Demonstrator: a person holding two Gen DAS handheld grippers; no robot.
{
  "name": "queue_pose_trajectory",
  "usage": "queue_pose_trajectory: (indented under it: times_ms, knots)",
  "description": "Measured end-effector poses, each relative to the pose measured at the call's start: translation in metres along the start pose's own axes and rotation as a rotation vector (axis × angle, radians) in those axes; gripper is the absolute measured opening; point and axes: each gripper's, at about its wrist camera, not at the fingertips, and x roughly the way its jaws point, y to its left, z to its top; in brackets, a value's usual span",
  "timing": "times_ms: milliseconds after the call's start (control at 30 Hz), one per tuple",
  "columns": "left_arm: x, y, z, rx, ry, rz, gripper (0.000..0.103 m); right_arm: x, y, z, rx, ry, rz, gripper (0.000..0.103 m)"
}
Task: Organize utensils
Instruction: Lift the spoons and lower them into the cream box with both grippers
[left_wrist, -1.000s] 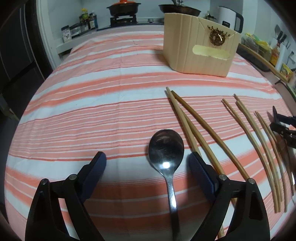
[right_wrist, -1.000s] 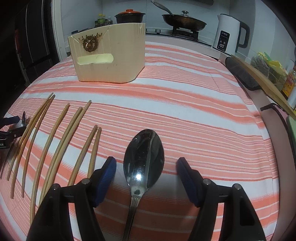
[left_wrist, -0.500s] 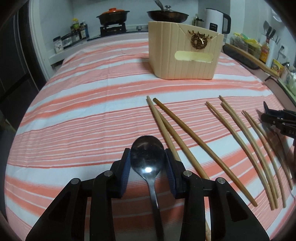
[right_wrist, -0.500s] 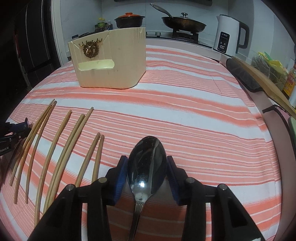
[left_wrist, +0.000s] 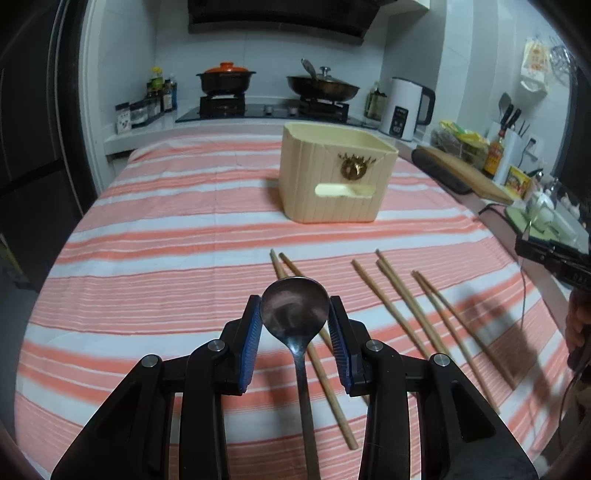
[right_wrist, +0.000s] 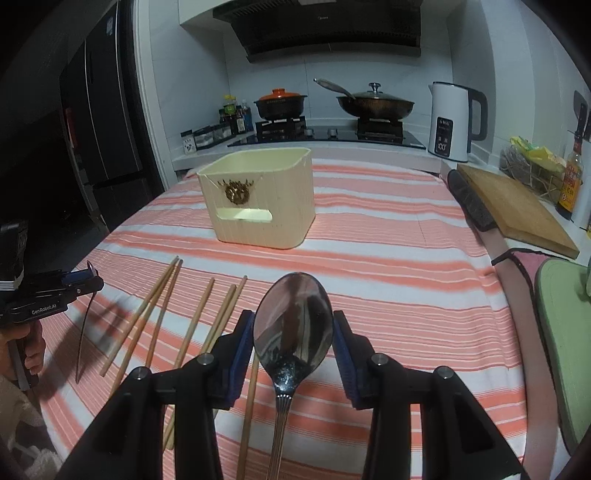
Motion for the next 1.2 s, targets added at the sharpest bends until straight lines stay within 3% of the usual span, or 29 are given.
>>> queue_pose_trajectory:
  times_ms: [300,667,933,1200]
  knots:
    - [-0.038,-0.008,0.028,-0.011,-0.093,-0.048,0.036,-0.045,0.012,0.019,-0.007,-0.114,0.02,0.042]
    - [-0.044,-0.008,0.065,-0.013,-0.114,-0.086,0.036,-0.042,0.019,0.062,-0.024,-0.145,0.036,0.042]
    - [-0.044,0.002,0.133,-0.053,-0.126,-0.156,0.036,-0.028,0.014,0.12,-0.011,-0.161,0.049,0.042]
    - [-0.028,-0.002,0.221,-0.04,-0.233,-0.117,0.036,0.001,0.009,0.204,0.022,-0.238,0.044,0.042]
